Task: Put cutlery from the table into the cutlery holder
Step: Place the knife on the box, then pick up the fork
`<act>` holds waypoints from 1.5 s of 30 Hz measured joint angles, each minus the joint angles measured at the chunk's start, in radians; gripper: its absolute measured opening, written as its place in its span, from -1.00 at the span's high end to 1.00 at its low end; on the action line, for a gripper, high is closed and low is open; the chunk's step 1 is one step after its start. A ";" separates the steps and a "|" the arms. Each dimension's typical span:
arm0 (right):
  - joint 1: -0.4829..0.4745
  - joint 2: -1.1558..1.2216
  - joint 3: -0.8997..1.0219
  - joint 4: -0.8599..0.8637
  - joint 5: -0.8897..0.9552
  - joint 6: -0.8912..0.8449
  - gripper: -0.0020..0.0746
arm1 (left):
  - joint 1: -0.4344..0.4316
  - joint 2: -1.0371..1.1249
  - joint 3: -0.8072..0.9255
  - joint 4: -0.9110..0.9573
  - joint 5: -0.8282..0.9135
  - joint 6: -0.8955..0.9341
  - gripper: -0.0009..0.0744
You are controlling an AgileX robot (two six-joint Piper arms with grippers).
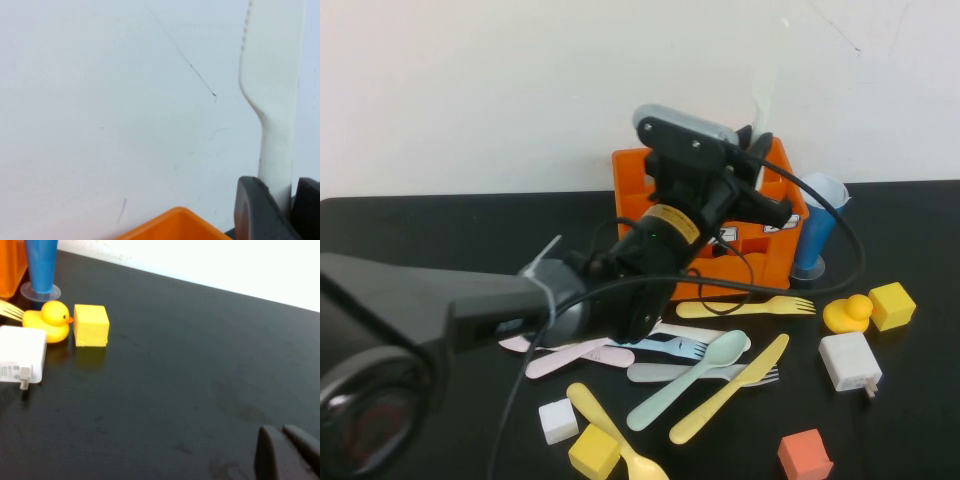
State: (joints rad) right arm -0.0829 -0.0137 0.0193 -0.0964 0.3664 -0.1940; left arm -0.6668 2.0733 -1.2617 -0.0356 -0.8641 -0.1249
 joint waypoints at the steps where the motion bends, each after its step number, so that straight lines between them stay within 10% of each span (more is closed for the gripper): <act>1: 0.000 0.000 0.000 0.000 0.000 0.000 0.95 | 0.000 0.018 -0.020 0.006 0.009 -0.006 0.65; 16: 0.000 0.000 0.000 0.000 0.000 0.000 0.95 | 0.000 0.142 -0.128 0.043 0.127 -0.042 0.64; 23: 0.000 0.000 0.000 0.000 0.000 0.000 0.95 | 0.000 0.097 -0.133 0.058 0.260 -0.046 0.06; 30: 0.000 0.000 0.000 0.000 0.000 0.000 0.95 | 0.000 -0.113 -0.133 0.245 0.660 -0.063 -0.04; 45: 0.000 0.000 0.000 0.000 0.000 0.000 0.95 | 0.063 -0.399 -0.133 0.181 1.695 0.145 0.95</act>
State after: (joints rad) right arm -0.0829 -0.0137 0.0193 -0.0964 0.3664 -0.1940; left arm -0.6033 1.6747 -1.3949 0.1459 0.8309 0.0198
